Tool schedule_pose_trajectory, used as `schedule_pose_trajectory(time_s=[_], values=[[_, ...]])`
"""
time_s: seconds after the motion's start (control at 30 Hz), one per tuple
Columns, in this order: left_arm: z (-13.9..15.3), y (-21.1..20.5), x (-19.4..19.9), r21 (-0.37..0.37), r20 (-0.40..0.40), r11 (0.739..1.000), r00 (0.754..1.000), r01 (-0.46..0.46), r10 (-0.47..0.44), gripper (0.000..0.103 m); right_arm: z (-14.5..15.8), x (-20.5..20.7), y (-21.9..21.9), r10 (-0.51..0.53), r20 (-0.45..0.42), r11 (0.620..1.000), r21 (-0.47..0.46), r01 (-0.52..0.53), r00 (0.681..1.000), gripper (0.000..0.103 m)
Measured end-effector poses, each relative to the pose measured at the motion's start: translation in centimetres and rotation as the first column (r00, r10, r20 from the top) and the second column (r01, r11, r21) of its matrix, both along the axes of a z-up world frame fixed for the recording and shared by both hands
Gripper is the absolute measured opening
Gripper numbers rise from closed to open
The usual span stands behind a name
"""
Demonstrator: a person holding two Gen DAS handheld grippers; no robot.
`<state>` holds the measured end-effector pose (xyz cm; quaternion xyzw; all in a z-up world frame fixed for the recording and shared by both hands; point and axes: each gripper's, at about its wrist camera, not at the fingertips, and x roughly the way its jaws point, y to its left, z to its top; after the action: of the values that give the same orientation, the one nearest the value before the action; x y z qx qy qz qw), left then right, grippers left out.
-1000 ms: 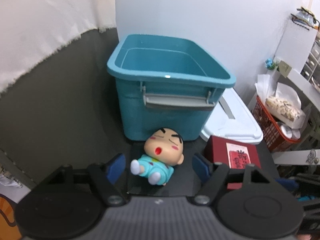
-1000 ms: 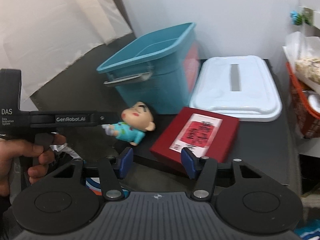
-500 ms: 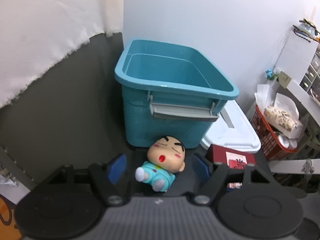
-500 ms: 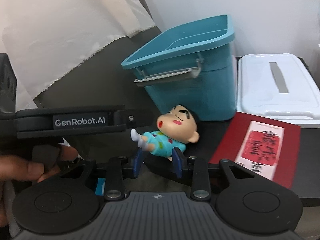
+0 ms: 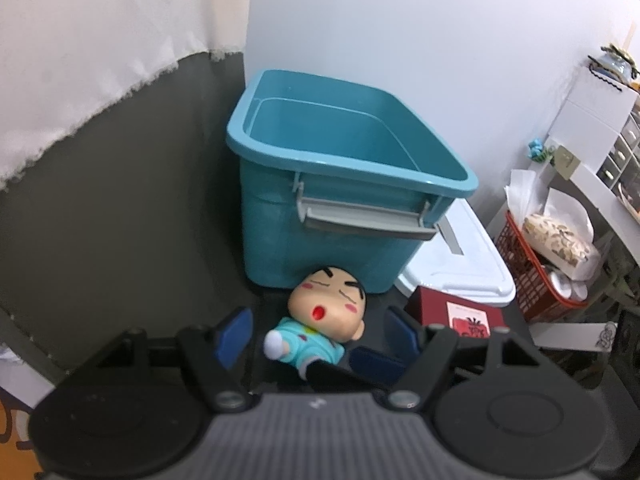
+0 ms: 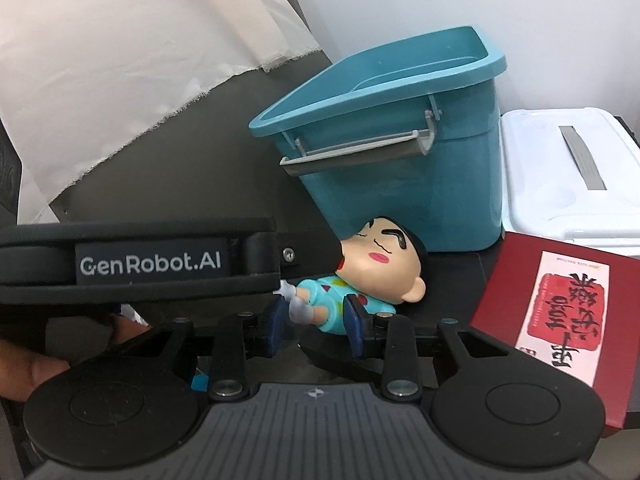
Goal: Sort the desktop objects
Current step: 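Move the right tool to the Shin-chan figurine and close on its legs, then lift the figurine with the right tool toward the teal bin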
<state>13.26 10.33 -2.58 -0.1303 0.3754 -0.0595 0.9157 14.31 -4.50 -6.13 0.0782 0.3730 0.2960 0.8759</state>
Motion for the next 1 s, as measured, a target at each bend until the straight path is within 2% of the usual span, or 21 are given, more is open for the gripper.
schedule_pose_trajectory(time_s=[0.1, 0.37, 0.8, 1.0], values=[[-0.1, 0.0, 0.0, -0.003, -0.002, 1.000, 1.000, 0.002, -0.002, 0.076, -0.1, 0.1, 0.2, 0.000, 0.003, 1.000, 0.005, 0.000, 1.000, 0.030], [-0.4, 0.0, 0.0, -0.005, -0.010, 1.000, 1.000, 0.008, -0.008, 0.076, 0.1, -0.1, 0.1, 0.010, 0.020, 1.000, -0.003, -0.010, 1.000, 0.013], [-0.1, -0.4, -0.2, 0.002, -0.006, 1.000, 1.000, 0.020, -0.020, 0.076, 1.4, -0.9, -3.1, -0.088, 0.012, 0.992, -0.092, 0.089, 0.996, 0.009], [-0.4, -0.6, 0.0, 0.004, -0.012, 1.000, 1.000, 0.020, -0.020, 0.076, 1.7, -0.7, -3.8, -0.100, 0.031, 0.984, -0.143, 0.103, 0.995, 0.006]])
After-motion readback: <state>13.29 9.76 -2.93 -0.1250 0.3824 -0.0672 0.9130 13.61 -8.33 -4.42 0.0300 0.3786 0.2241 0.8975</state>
